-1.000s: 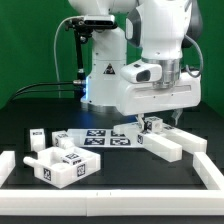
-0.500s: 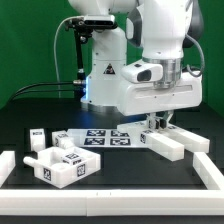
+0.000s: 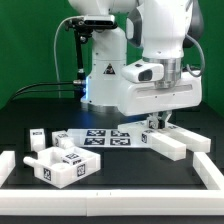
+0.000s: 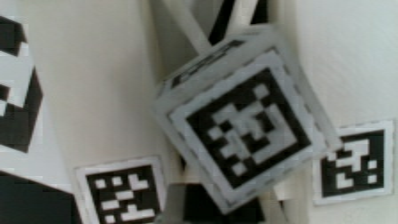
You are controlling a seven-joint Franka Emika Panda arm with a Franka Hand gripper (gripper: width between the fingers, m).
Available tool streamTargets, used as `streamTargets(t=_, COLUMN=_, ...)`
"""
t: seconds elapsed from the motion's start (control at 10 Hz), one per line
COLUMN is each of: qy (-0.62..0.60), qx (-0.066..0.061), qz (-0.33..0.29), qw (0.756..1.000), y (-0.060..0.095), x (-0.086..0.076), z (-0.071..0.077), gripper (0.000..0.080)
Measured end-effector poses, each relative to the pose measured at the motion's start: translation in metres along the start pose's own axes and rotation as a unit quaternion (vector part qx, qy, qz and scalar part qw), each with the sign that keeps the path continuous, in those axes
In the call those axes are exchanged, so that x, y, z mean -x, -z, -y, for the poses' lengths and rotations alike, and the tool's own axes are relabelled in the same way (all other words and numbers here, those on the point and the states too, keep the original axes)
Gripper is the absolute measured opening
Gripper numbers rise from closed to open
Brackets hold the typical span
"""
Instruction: Assemble chair
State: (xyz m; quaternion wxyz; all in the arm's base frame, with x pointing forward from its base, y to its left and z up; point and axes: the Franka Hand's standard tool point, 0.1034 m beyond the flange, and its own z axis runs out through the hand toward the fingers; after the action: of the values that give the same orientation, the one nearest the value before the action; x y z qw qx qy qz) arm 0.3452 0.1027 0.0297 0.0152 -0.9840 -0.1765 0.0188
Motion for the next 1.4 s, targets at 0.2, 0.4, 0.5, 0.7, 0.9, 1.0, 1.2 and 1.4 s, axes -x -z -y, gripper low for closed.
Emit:
streamTargets(t=0.2, qy=0.0, qx=0.0, qz=-0.001, qw=1.0, y=0.001, x=-0.004, z=-0.001, gripper=0.0001)
streamTargets(t=0.4, qy=-0.001, qx=-0.004, qz=0.009, qw=1.0, y=0.012, x=-0.024, z=-0.008, gripper=0.0262)
streamTargets(t=0.5, qy=0.006, qx=-0.004, qz=0.008, qw=1.0, y=0.016, x=-0.033, z=-0.012, gripper=0.0399)
streamTargets(t=0.7, qy=0.008, qx=-0.005, qz=0.009, qw=1.0, y=0.013, x=-0.033, z=-0.011, gripper=0.0571)
streamTargets(t=0.9, qy=0.011, qx=-0.005, qz=0.009, qw=1.0, y=0.012, x=-0.033, z=-0.012, gripper=0.0625)
streamTargets(t=1.0, qy=0.015, qx=-0.006, qz=0.009, qw=1.0, y=0.002, x=-0.032, z=-0.021, gripper=0.0645)
streamTargets(t=1.2, qy=0.007, qx=-0.006, qz=0.007, qw=1.0, y=-0.012, x=-0.042, z=-0.032, gripper=0.0648)
streamTargets(t=1.4, qy=0.002, qx=-0.005, qz=-0.004, qw=1.0, y=-0.02, x=-0.042, z=-0.02, gripper=0.0649)
